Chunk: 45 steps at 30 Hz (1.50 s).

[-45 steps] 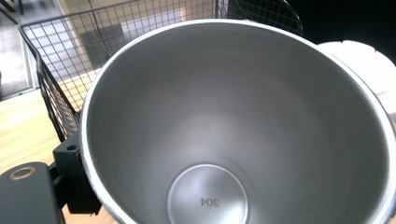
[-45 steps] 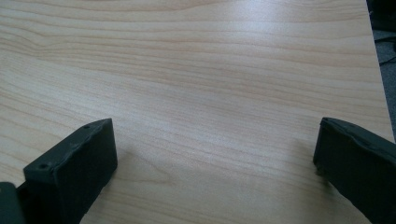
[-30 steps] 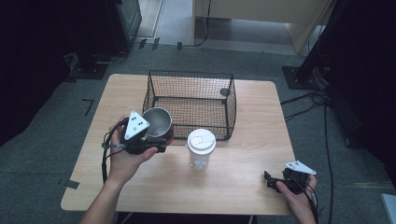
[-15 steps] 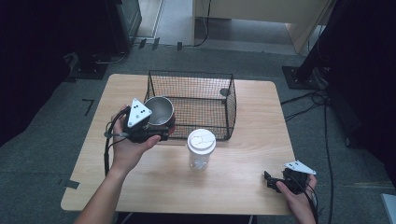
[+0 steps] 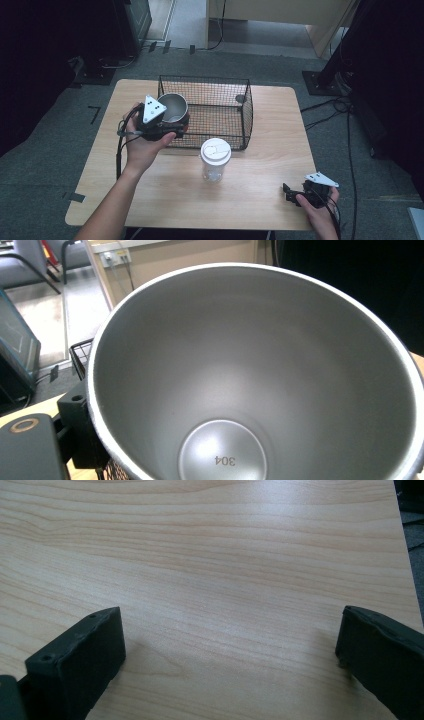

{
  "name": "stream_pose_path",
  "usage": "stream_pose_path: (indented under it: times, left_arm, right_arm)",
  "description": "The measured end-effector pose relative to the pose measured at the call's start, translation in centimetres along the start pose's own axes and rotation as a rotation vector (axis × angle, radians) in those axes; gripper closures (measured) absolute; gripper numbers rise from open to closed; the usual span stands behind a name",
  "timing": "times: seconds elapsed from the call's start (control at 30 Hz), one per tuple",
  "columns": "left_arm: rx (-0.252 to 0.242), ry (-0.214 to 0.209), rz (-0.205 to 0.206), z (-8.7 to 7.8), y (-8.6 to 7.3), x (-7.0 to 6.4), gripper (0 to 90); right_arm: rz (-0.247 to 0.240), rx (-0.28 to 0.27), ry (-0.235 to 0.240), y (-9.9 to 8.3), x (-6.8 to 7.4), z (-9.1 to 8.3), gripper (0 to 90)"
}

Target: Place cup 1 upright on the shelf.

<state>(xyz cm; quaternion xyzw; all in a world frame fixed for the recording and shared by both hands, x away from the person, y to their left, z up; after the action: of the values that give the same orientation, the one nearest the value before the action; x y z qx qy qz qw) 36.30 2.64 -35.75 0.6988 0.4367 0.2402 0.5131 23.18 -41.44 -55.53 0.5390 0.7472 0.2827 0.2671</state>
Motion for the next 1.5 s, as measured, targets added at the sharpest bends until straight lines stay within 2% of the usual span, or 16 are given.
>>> stream_pose_path:
  times: [0.27, 0.4, 0.67, 0.87, 0.97, 1.23, 1.3, 1.43, 1.5]
  left_arm:
    - [0.004, 0.025, 0.003, 1.9, 0.3, 0.4, 8.0]
    - [0.006, 0.036, -0.013, 3.1, 0.3, 0.8, 8.0]
    - [0.044, 0.065, -0.044, 5.6, -0.6, 1.5, 8.0]
    - [0.047, 0.11, -0.035, 7.3, -1.2, 1.8, 8.0]
    - [0.07, 0.112, -0.042, 8.1, -1.7, 1.9, 8.0]
    - [0.127, 0.112, -0.025, 10.0, -3.0, 1.3, 8.0]
    - [0.131, 0.127, -0.008, 10.3, -3.2, 1.1, 8.0]
    - [0.153, 0.117, -0.013, 10.6, -3.4, 0.8, 8.0]
    - [0.174, 0.125, -0.014, 10.9, -3.8, 0.7, 8.0]
  right_arm:
    - [-0.001, -0.002, 0.001, 0.0, 0.0, 0.0, 0.0]
    - [0.002, 0.0, 0.001, 0.0, 0.0, 0.0, 0.0]
    - [0.0, -0.006, 0.012, 0.0, 0.0, 0.0, 0.0]
    - [0.0, -0.004, 0.013, 0.0, 0.0, 0.0, 0.0]
    - [-0.002, -0.003, 0.012, 0.0, 0.0, 0.0, 0.0]
    - [0.002, -0.006, 0.014, 0.0, 0.0, 0.0, 0.0]
    - [-0.001, -0.007, 0.018, 0.0, 0.0, -0.1, 0.0]
    - [-0.005, -0.007, 0.022, 0.0, 0.0, -0.1, 0.0]
    - [-0.002, -0.008, 0.023, 0.0, 0.0, -0.1, 0.0]
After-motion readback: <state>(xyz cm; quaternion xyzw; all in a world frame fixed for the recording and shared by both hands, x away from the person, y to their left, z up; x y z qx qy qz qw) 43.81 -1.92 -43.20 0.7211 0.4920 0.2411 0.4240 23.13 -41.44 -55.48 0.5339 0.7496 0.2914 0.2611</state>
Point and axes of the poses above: each handheld gripper's, and its own axes: z roughly forward along the jaws, y roughly out of its top, x roughly to its left, the point moved 4 cm from there along z, roughly forward along the jaws, and after that the axes turned 11 degrees about -z, right-handed, at the moved point
